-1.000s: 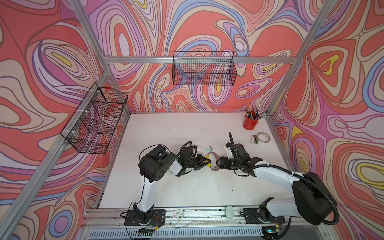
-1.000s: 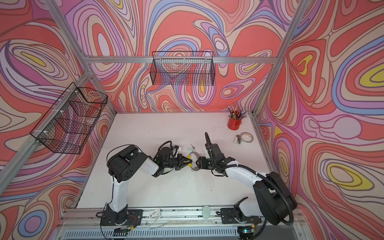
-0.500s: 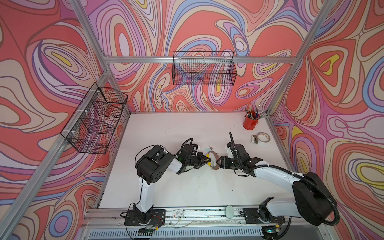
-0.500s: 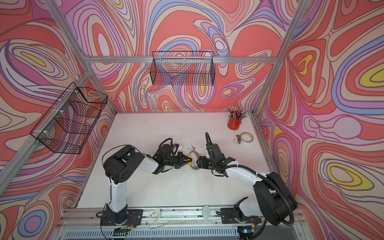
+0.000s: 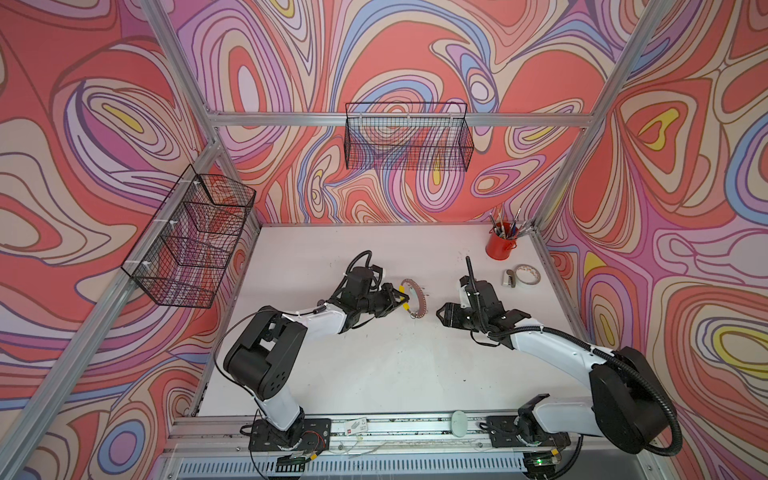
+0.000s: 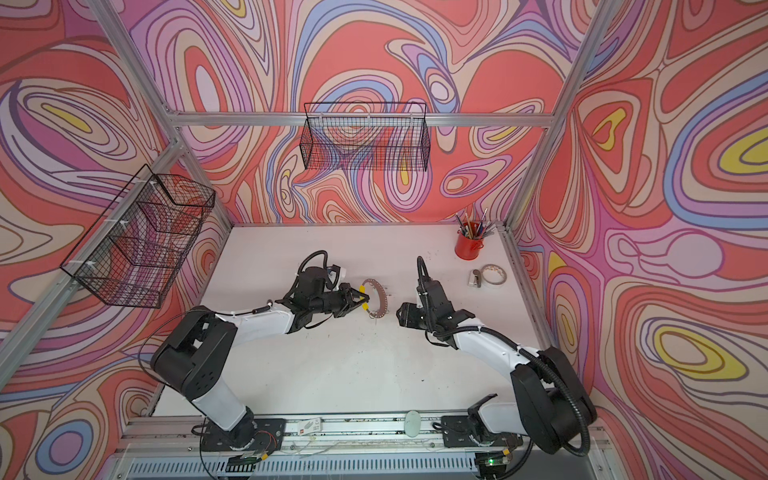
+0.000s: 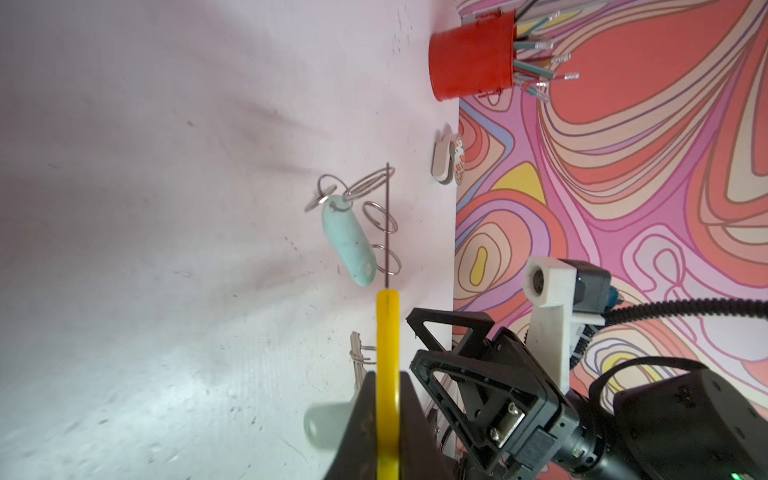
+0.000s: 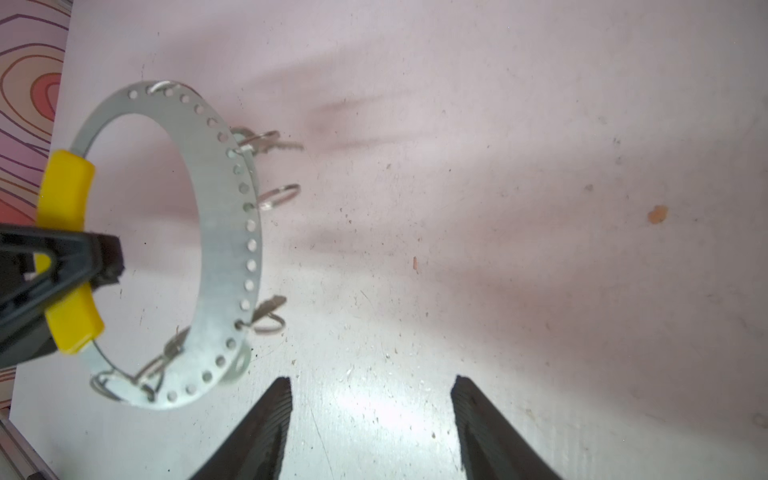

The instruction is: Put the keys on the keyring

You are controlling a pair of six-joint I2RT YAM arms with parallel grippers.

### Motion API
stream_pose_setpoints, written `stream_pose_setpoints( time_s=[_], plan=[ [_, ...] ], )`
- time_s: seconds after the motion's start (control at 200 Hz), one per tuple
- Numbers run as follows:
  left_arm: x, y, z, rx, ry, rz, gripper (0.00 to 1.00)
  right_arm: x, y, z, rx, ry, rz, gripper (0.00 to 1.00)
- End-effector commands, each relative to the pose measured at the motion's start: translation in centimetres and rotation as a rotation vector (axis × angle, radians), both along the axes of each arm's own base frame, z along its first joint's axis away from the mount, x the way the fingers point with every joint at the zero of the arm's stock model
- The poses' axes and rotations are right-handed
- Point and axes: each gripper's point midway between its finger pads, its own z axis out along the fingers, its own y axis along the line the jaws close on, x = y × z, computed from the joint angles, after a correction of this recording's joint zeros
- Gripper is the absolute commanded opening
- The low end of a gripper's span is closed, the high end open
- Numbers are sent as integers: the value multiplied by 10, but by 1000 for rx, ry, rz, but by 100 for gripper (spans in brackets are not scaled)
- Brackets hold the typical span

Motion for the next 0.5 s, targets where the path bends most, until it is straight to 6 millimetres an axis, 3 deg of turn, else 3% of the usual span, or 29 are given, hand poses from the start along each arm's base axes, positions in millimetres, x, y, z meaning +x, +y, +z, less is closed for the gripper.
stream_pose_setpoints(
  time_s=[0.0, 0.11, 0.351, 0.416, 0.491],
  plan=[
    [2, 14, -9, 110, -8, -9, 14, 3, -5, 8, -15, -32, -13, 67],
    [8, 2, -11, 49, 11, -32, 15, 2, -5, 4, -18, -23, -7, 70],
    [14, -5, -43, 19, 67, -19, 18, 3, -7, 5, -29, -35, -13, 80],
    [13, 0, -53, 28, 84, 2, 24, 5, -9, 8, -37, -48, -15, 83],
    [12, 12, -55, 53, 81, 43, 39, 7, -11, 14, -37, -71, -16, 86]
  ],
)
